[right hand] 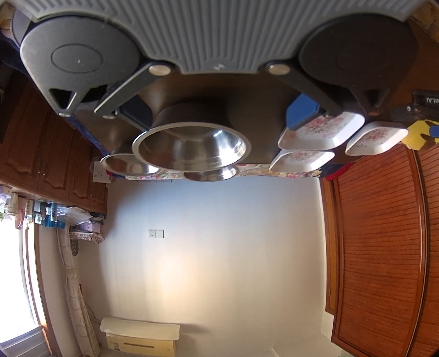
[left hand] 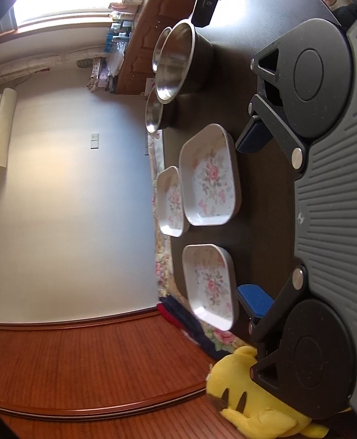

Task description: Organize plates and bowls

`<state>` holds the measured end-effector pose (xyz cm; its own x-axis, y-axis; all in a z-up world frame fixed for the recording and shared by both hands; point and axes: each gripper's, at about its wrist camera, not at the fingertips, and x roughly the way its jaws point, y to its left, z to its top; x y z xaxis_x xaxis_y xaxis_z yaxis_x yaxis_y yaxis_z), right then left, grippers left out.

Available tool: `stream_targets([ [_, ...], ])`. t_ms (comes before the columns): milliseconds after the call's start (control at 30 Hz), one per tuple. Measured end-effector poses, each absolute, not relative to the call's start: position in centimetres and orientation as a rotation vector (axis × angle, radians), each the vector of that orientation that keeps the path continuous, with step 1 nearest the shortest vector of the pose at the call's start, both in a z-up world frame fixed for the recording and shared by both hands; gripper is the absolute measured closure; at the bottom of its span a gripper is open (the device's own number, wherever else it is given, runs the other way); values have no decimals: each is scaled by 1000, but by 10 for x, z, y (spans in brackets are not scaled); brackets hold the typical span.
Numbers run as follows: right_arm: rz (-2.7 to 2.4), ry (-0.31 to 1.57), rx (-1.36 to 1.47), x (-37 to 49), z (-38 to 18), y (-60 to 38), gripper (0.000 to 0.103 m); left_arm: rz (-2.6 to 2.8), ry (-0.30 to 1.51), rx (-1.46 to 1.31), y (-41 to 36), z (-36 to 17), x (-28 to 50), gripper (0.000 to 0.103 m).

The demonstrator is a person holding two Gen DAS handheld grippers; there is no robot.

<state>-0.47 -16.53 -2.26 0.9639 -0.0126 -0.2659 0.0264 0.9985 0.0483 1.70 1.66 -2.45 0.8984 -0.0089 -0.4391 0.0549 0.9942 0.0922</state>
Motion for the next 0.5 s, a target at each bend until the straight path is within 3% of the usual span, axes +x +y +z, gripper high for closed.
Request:
stream_targets([
  [500, 155, 320, 35, 19, -19, -118, 0, -33, 499, 58, 62, -19, 19, 0],
])
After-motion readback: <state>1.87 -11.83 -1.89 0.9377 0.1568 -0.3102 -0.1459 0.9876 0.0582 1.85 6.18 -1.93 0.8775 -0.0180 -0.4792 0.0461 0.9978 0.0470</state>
